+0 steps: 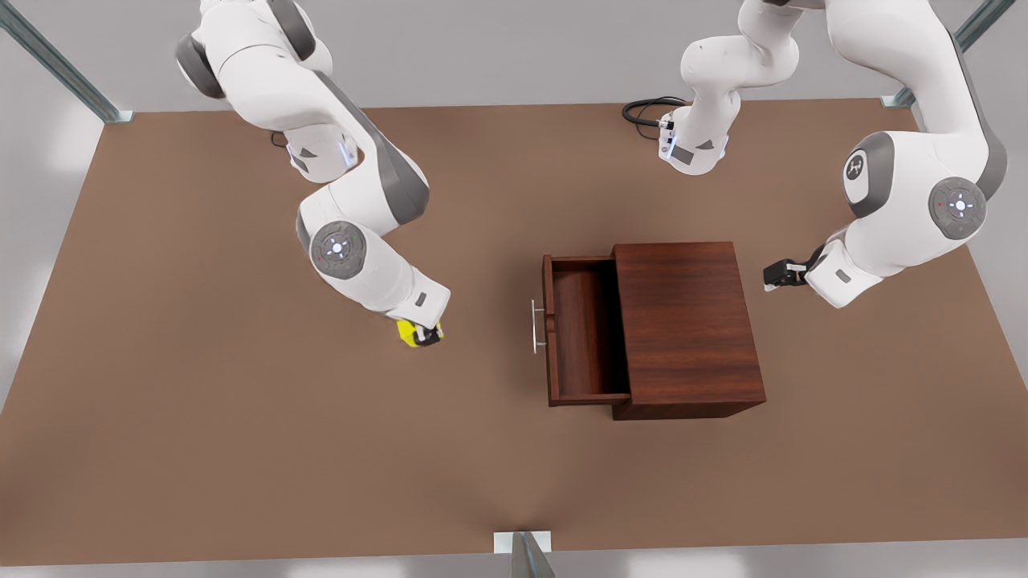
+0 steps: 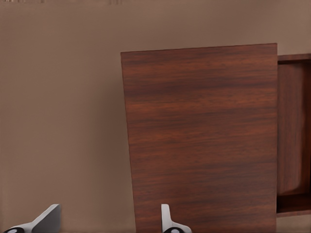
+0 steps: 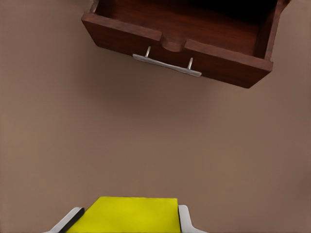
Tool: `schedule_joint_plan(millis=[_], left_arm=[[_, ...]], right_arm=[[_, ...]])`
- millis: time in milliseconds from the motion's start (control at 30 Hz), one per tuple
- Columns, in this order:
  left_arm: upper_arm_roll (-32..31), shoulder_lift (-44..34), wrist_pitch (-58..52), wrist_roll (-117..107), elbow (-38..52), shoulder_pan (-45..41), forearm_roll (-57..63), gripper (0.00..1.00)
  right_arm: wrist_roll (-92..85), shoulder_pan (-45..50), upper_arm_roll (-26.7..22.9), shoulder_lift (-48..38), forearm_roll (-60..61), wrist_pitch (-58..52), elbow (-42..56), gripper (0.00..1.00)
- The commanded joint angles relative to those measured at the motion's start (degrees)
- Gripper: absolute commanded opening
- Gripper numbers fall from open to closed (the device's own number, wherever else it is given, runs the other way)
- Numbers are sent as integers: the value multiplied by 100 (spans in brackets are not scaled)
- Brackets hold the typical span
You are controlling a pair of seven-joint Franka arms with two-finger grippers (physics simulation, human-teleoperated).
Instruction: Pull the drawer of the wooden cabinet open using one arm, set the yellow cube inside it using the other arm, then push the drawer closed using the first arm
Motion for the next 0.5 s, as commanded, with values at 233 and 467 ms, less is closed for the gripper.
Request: schedule_joint_plan(millis=[233, 467], left_arm=[[-11, -9, -6, 438, -5, 4, 4, 100], [-11, -1, -6, 438, 4, -5, 4, 100]], right_arm=[[6299, 364, 830, 802, 12, 238, 1104, 71], [6985, 804, 970, 1505, 3, 1549, 1482, 71]])
